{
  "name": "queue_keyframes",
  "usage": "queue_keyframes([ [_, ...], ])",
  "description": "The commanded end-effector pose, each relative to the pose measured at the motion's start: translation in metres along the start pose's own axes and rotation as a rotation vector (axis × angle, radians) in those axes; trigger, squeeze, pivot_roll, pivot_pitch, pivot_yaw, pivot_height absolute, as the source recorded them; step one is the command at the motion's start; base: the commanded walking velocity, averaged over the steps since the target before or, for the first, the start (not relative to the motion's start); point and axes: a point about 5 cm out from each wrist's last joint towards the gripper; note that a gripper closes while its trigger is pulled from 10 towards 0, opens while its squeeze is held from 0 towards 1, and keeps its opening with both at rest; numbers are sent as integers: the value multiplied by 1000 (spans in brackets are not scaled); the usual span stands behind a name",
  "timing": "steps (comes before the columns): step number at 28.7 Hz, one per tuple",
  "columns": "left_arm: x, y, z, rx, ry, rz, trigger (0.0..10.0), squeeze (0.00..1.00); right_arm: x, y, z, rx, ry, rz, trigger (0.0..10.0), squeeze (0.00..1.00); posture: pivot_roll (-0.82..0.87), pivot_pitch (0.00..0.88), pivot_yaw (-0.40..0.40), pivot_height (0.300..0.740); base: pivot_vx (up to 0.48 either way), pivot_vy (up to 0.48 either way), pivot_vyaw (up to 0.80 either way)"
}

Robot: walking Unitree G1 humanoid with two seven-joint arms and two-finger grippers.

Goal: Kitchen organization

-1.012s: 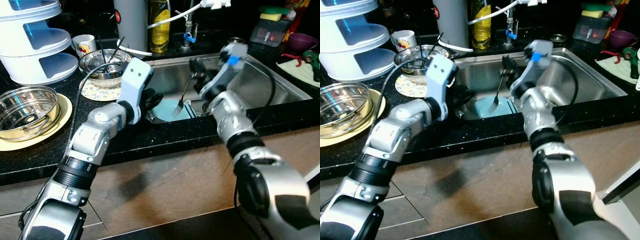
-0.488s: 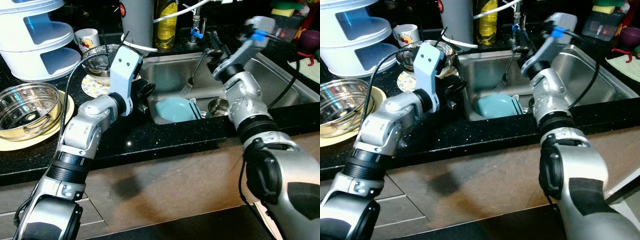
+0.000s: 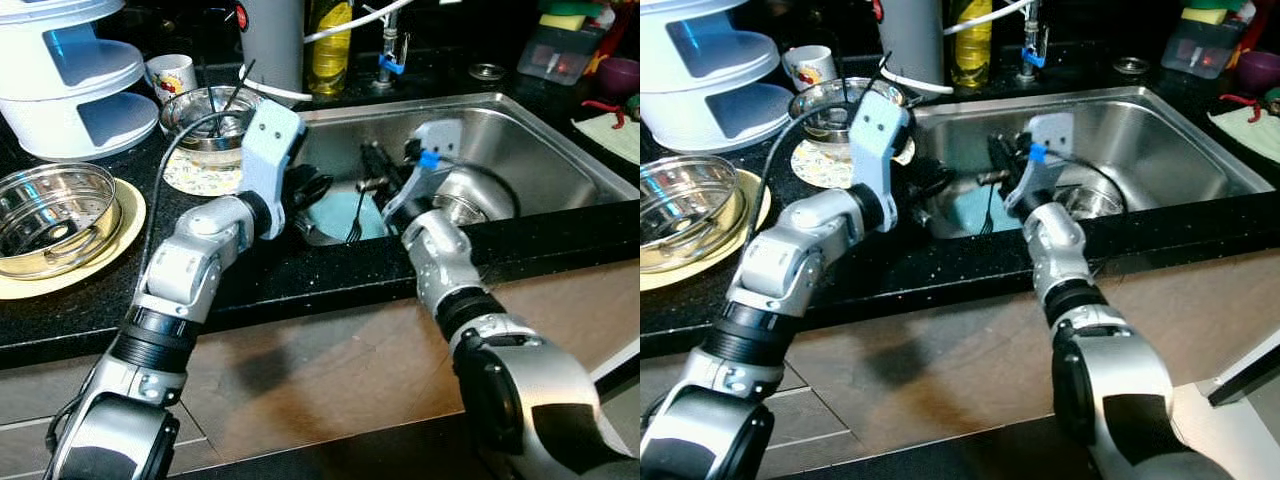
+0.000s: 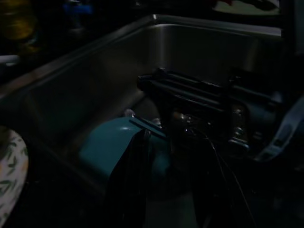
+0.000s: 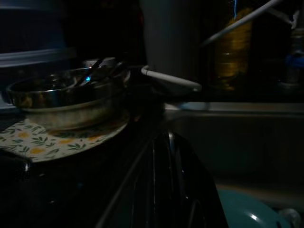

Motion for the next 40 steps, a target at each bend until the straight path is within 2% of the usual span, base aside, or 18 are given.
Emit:
queue_keyframes([
  [1, 1, -3, -7, -38, 11, -12, 10000, 0, -5, -7, -17, -62, 24, 9, 10000, 0, 116, 291, 4, 740, 0, 0, 0],
  [13, -10, -6, -10, -78, 43, 36, 10000, 0, -5, -5, -16, -73, 39, 6, 10000, 0, 109, 288, 2, 740, 0, 0, 0],
  [14, -11, -7, -10, -79, 47, 41, 10000, 0, -4, -5, -15, -74, 38, 7, 10000, 525, 107, 286, 2, 740, 0, 0, 0],
  [15, -11, -7, -10, -79, 47, 41, 10000, 0, -4, -5, -15, -74, 38, 7, 10000, 525, 107, 286, 2, 740, 0, 0, 0],
  [16, -12, -7, -10, -80, 49, 44, 10000, 0, -4, -5, -15, -75, 30, 6, 10000, 635, 106, 284, 3, 740, 0, 0, 0],
  [18, -12, -7, -10, -80, 49, 44, 10000, 0, -4, -5, -15, -75, 30, 6, 10000, 635, 106, 284, 3, 740, 0, 0, 0],
  [19, -13, -8, -9, -79, 50, 45, 10000, 0, -3, -4, -14, -75, 22, 4, 10000, 988, 100, 278, 4, 740, 0, 0, 0],
  [20, -13, -8, -9, -79, 50, 45, 10000, 0, -3, -4, -14, -75, 22, 4, 10000, 988, 100, 278, 4, 740, 0, 0, 0],
  [21, -13, -8, -9, -77, 50, 45, 10000, 0, -2, -4, -13, -72, 19, -1, 10000, 898, 95, 274, 7, 740, 0, 0, 0],
  [22, -13, -8, -9, -77, 50, 45, 10000, 0, -2, -4, -13, -72, 19, -1, 10000, 898, 95, 274, 7, 740, 0, 0, 0],
  [23, -13, -8, -8, -75, 51, 44, 10000, 0, -1, -3, -11, -68, 23, -7, 10000, 0, 92, 268, 8, 740, 0, 0, 0],
  [26, -14, -9, -5, -61, 47, 49, 10000, 0, 3, 0, -3, -36, 45, -23, 10000, 0, 85, 257, 11, 740, 0, 0, 0],
  [28, -17, -12, 2, -27, 29, 65, 10000, 0, 9, 5, 11, 28, 86, -46, 10000, 0, 83, 249, 10, 740, 0, 0, 0],
  [29, -20, -17, 11, 29, -7, 80, 10000, 0, 17, 9, 25, 103, 146, -64, 10000, 0, 79, 233, 5, 740, 0, 0, 0],
  [34, -23, -22, 17, 84, -43, 91, 10000, 0, 23, 11, 36, 150, 215, -70, 10000, 0, 71, 221, 0, 740, 0, 0, 0],
  [36, -29, -32, 23, 140, -106, 117, 10000, 0, 31, 10, 44, 186, 281, -83, 10000, 0, 55, 203, -3, 740, 0, 0, 0],
  [40, -33, -43, 26, 192, -144, 133, 10000, 0, 38, 6, 47, 218, 323, -122, 10000, 0, 39, 191, -7, 740, 0, 0, 0],
])
Point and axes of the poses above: a point about 5 cm out from each wrist's last joint towards the gripper, its own y axis pointing out of the wrist towards the gripper, its own z axis along the axis of the wrist's last joint, x = y × z, and after that the axes turned 5 degrees about -y, right-handed
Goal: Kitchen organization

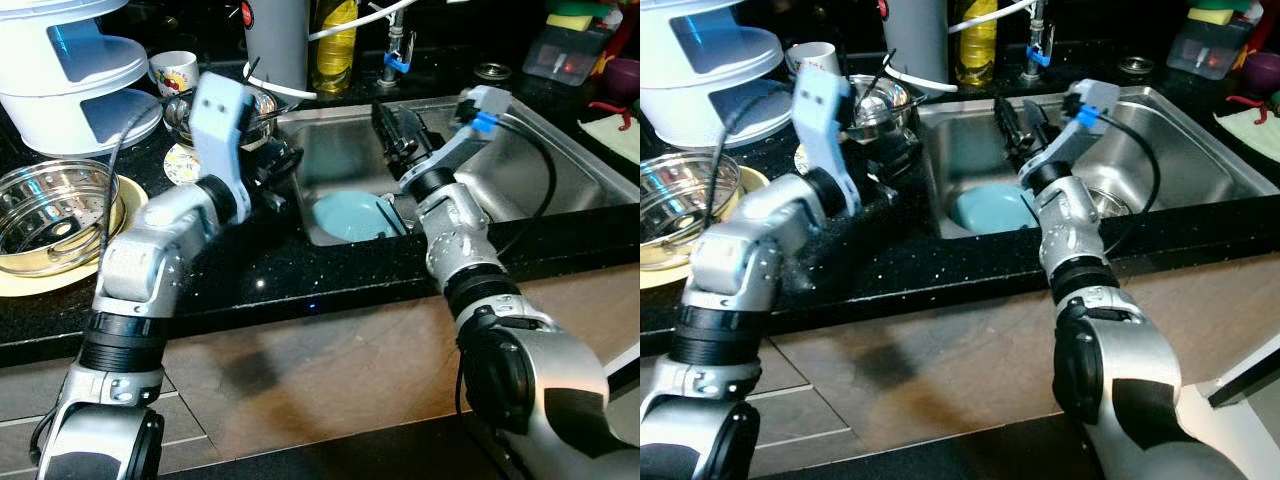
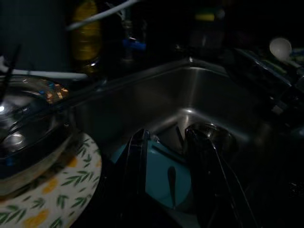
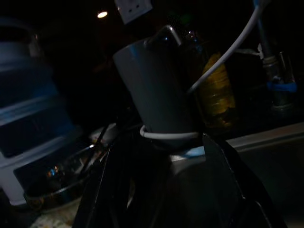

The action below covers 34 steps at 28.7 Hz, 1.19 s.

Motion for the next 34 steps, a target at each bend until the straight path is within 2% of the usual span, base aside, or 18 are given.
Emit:
queue_keyframes([
  [1, -1, -6, 0, 12, -26, 4, 10000, 0, 5, -3, 3, 23, 29, -26, 10000, 0, 39, 191, -7, 740, 0, 0, 0],
  [2, -2, -10, 2, 31, -40, 2, 10000, 0, 8, -6, 3, 35, 60, -60, 10000, 0, 35, 188, -7, 740, 0, 0, 0],
  [6, 5, -19, 7, 55, -68, -70, 10000, 0, 2, -12, 4, 53, 60, -63, 10000, 0, 23, 189, -7, 740, 0, 0, 0],
  [9, -8, -28, 10, 14, 18, 25, 10000, 0, -13, -15, 3, 33, -52, 18, 10000, 0, 19, 188, -6, 740, 0, 0, 0],
  [11, -8, -28, 10, 14, 18, 25, 10000, 0, -13, -15, 3, 33, -52, 18, 10000, 0, 19, 188, -6, 740, 0, 0, 0],
  [14, -38, -37, 29, -17, 149, 247, 10000, 0, -29, -19, -6, -38, 22, 163, 10000, 0, 17, 192, -12, 740, 0, 0, 0],
  [15, -38, -37, 29, -17, 149, 247, 10000, 0, -29, -19, -6, -38, 22, 163, 10000, 0, 17, 192, -12, 740, 0, 0, 0],
  [16, -47, -41, 36, -32, 194, 323, 10000, 0, -35, -21, -7, -52, 54, 214, 10000, 0, 18, 192, -14, 740, 0, 0, 0],
  [18, -47, -41, 36, -32, 194, 323, 10000, 0, -35, -21, -7, -52, 54, 214, 10000, 0, 18, 192, -14, 740, 0, 0, 0],
  [19, -56, -47, 40, -69, 246, 387, 10000, 0, -41, -23, -8, -67, 84, 261, 10000, 0, 18, 192, -14, 740, 0, 0, 0],
  [21, -70, -65, 46, -198, 416, 465, 10000, 0, -54, -28, -12, -143, 129, 363, 10000, 0, 22, 200, -25, 740, 0, 0, 0],
  [22, -70, -65, 46, -198, 416, 465, 10000, 0, -54, -28, -12, -143, 129, 363, 10000, 0, 22, 200, -25, 740, 0, 0, 0],
  [26, -78, -79, 49, -305, 496, 510, 10000, 0, -63, -33, -15, -201, 154, 417, 10000, 0, 22, 200, -25, 740, 0, 0, 0],
  [27, -80, -84, 49, -351, 520, 531, 10000, 282, -65, -35, -17, -223, 152, 430, 10000, 0, 22, 200, -25, 740, 0, 0, 0],
  [28, -80, -84, 49, -351, 520, 531, 10000, 282, -65, -35, -17, -223, 152, 430, 10000, 0, 22, 200, -25, 740, 0, 0, 0],
  [29, -83, -89, 49, -389, 537, 557, 10000, 1000, -67, -37, -19, -242, 145, 445, 10000, 0, 30, 202, -34, 740, 0, 0, 0],
  [33, -94, -100, 45, -497, 620, 643, 10000, 1000, -70, -42, -22, -291, 145, 469, 10000, 0, 33, 204, -35, 740, 0, 0, 0],
  [34, -94, -100, 45, -497, 620, 643, 10000, 1000, -70, -42, -22, -291, 145, 469, 10000, 0, 33, 204, -35, 740, 0, 0, 0],
])
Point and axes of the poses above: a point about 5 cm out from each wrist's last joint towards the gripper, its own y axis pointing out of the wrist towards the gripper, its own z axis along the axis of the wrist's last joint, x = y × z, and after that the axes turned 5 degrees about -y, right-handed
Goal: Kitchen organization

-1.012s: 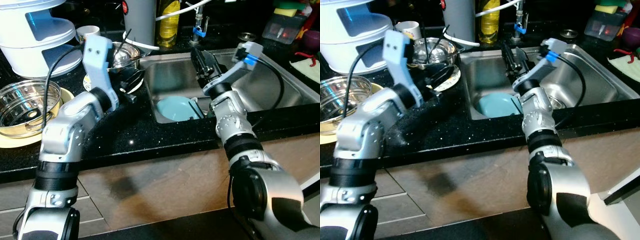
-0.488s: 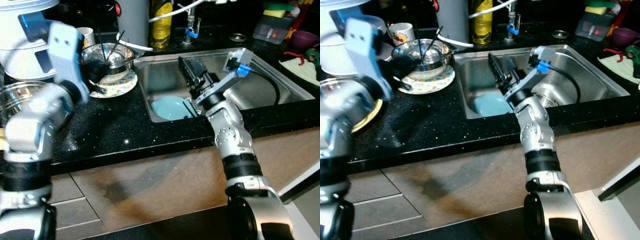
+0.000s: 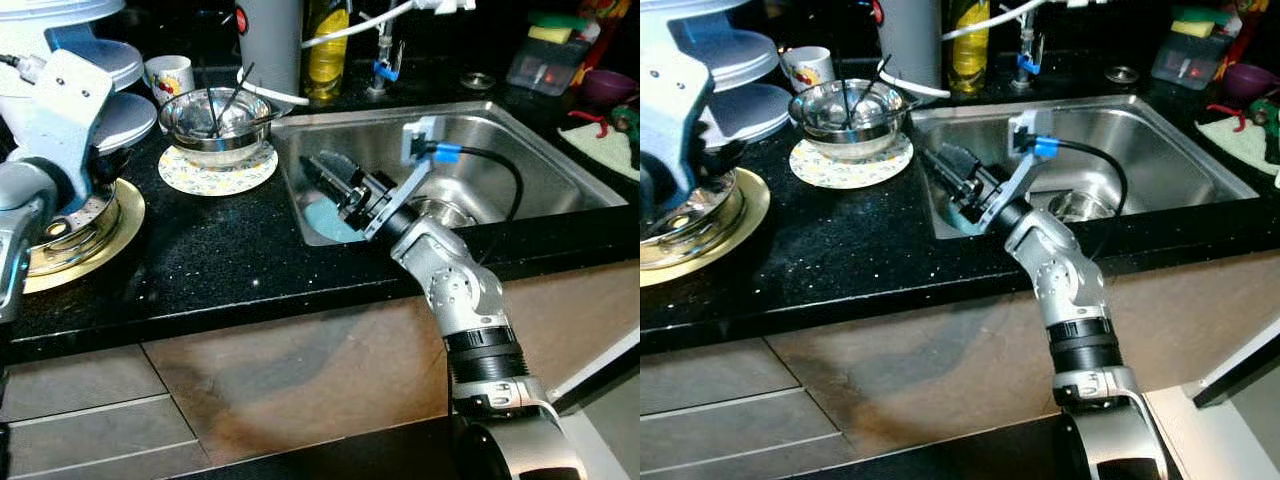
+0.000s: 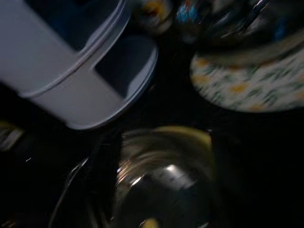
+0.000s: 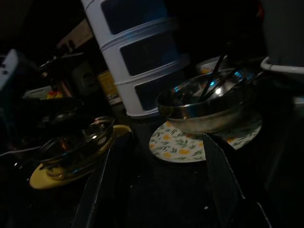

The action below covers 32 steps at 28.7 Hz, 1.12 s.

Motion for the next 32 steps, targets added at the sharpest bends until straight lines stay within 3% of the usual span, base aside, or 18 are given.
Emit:
queue_keyframes([
  [1, -3, -1, -7, -55, 62, 33, 10000, 937, -4, -2, -2, -27, 3, 24, 10000, 0, 33, 204, -35, 740, 0, 0, 0],
  [2, -3, -1, -9, -74, 76, 40, 10000, 353, -5, -2, -2, -36, 3, 27, 10000, 0, 33, 205, -35, 740, 0, 0, 0],
  [3, -3, -1, -9, -74, 76, 40, 10000, 353, -5, -2, -2, -36, 3, 27, 10000, 0, 33, 205, -35, 740, 0, 0, 0],
  [4, -3, -1, -11, -90, 84, 43, 10000, 247, -5, -3, -2, -42, 2, 29, 10000, 0, 33, 205, -35, 740, 0, 0, 0],
  [5, -4, -1, -12, -107, 93, 48, 10000, 0, -6, -3, -2, -50, 1, 30, 10000, 0, 32, 203, -34, 740, 0, 0, 0],
  [15, 3, -3, -31, -248, 94, 7, 10000, 0, -8, -6, 0, -81, -17, 36, 10000, 0, 32, 202, -30, 740, 0, 0, 0],
  [26, 4, -2, -31, -270, 45, -2, 10000, 0, -8, -5, 3, -87, -24, 41, 10000, 0, 35, 202, -29, 740, 0, 0, 0],
  [28, 2, -1, -25, -216, 40, 20, 7216, 0, -8, -5, 4, -82, -25, 41, 10000, 0, 33, 202, -29, 740, 0, 0, 0],
  [29, 2, -1, -25, -216, 40, 20, 7216, 0, -8, -5, 4, -82, -25, 41, 10000, 0, 33, 202, -29, 740, 0, 0, 0],
  [30, 0, 1, -12, -126, 5, 48, 10000, 0, -8, -4, 6, -76, -25, 41, 10000, 0, 33, 201, -30, 740, 0, 0, 0],
  [32, 0, 2, 0, -58, -52, 44, 10000, 0, -8, -4, 8, -70, -21, 42, 10000, 0, 33, 201, -31, 740, 0, 0, 0],
])
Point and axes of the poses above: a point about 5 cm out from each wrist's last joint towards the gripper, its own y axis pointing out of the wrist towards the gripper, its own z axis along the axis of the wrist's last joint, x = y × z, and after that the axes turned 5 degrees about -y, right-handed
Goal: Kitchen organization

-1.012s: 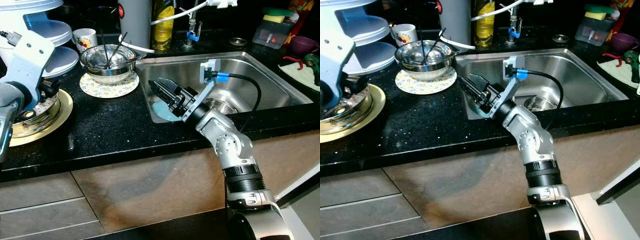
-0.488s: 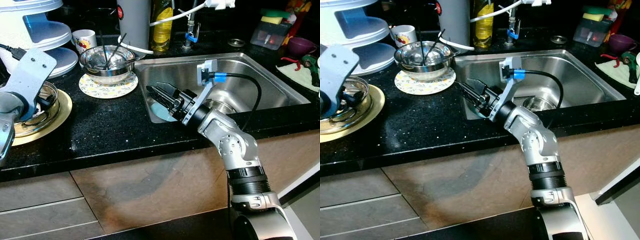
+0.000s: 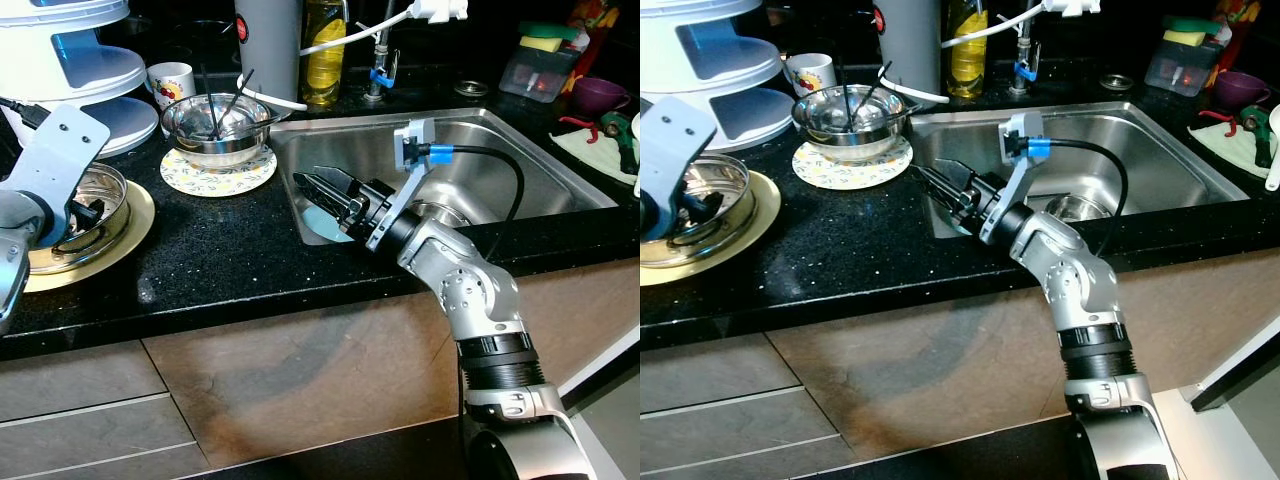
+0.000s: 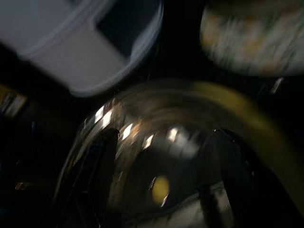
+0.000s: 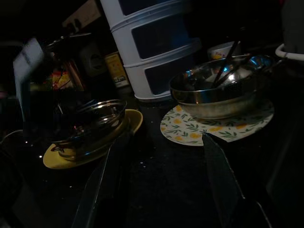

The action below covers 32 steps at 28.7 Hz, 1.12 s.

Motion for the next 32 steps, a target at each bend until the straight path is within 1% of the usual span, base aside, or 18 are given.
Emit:
queue_keyframes([
  [1, -6, -2, 8, 45, -41, 17, 10000, 0, -3, 1, 6, 12, -10, 16, 10000, 0, 33, 199, -30, 740, 0, 0, 0],
  [2, -5, -3, 10, 49, -56, 14, 10000, 0, -3, 1, 6, 12, -10, 16, 10000, 0, 33, 199, -30, 740, 0, 0, 0],
  [5, -8, -3, 10, 36, -54, 26, 10000, 0, -4, 1, 6, 11, -11, 21, 10000, 0, 33, 199, -30, 740, 0, 0, 0],
  [7, -21, -3, 5, 30, -115, 91, 10000, 0, -4, 1, 6, 6, -13, 28, 10000, 0, 31, 196, -30, 740, 0, 0, 0],
  [8, -34, -5, 0, 27, -169, 154, 10000, 0, -5, 1, 5, 3, -15, 33, 10000, 0, 30, 193, -29, 740, 0, 0, 0],
  [9, -34, -5, 0, 27, -169, 154, 10000, 0, -5, 1, 5, 3, -15, 33, 10000, 0, 30, 193, -29, 740, 0, 0, 0],
  [10, -58, -8, -15, 3, -308, 247, 10000, 0, -6, 0, 5, -1, -15, 44, 10000, 0, 30, 191, -29, 740, 0, 0, 0],
  [11, -67, -10, -23, -13, -377, 278, 10000, 0, -7, 0, 4, -3, -15, 50, 10000, 0, 32, 189, -31, 740, 0, 0, 0],
  [13, -77, -13, -36, -36, -448, 308, 10000, 0, -8, 0, 3, -8, -16, 61, 10000, 0, 32, 189, -31, 740, 0, 0, 0],
  [14, -83, -16, -43, -36, -527, 306, 10000, 0, -10, 0, 3, -11, -15, 73, 10000, 0, 35, 185, -35, 740, 0, 0, 0],
  [15, -86, -17, -48, -43, -551, 307, 10000, 0, -11, 1, 2, -13, -17, 80, 10000, 0, 35, 185, -35, 740, 0, 0, 0],
  [18, -89, -19, -55, -58, -582, 279, 10000, 0, -13, 1, 1, -16, -21, 94, 10000, 0, 35, 185, -35, 740, 0, 0, 0],
  [21, -89, -19, -57, -48, -593, 248, 10000, 0, -13, 1, 1, -17, -21, 98, 10000, 0, 35, 185, -35, 740, 0, 0, 0],
  [23, -84, -18, -57, -12, -628, 161, 10000, 0, -14, 2, 1, -21, -27, 105, 10000, 0, 35, 185, -35, 740, 0, 0, 0],
  [24, -84, -18, -57, -12, -628, 161, 10000, 0, -14, 2, 1, -21, -27, 105, 10000, 0, 35, 185, -35, 740, 0, 0, 0],
  [26, -80, -16, -57, 9, -667, 108, 10000, 0, -14, 2, 1, -22, -34, 107, 10000, 0, 35, 185, -35, 740, 0, 0, 0],
  [30, -76, -14, -58, 14, -688, 79, 10000, 0, -15, 3, 2, -20, -38, 109, 10000, 0, 35, 185, -35, 740, 0, 0, 0],
  [32, -74, -12, -64, -41, -685, 106, 10000, 0, -16, 3, 3, -20, -37, 112, 10000, 0, 36, 189, -34, 740, 0, 0, 0],
])
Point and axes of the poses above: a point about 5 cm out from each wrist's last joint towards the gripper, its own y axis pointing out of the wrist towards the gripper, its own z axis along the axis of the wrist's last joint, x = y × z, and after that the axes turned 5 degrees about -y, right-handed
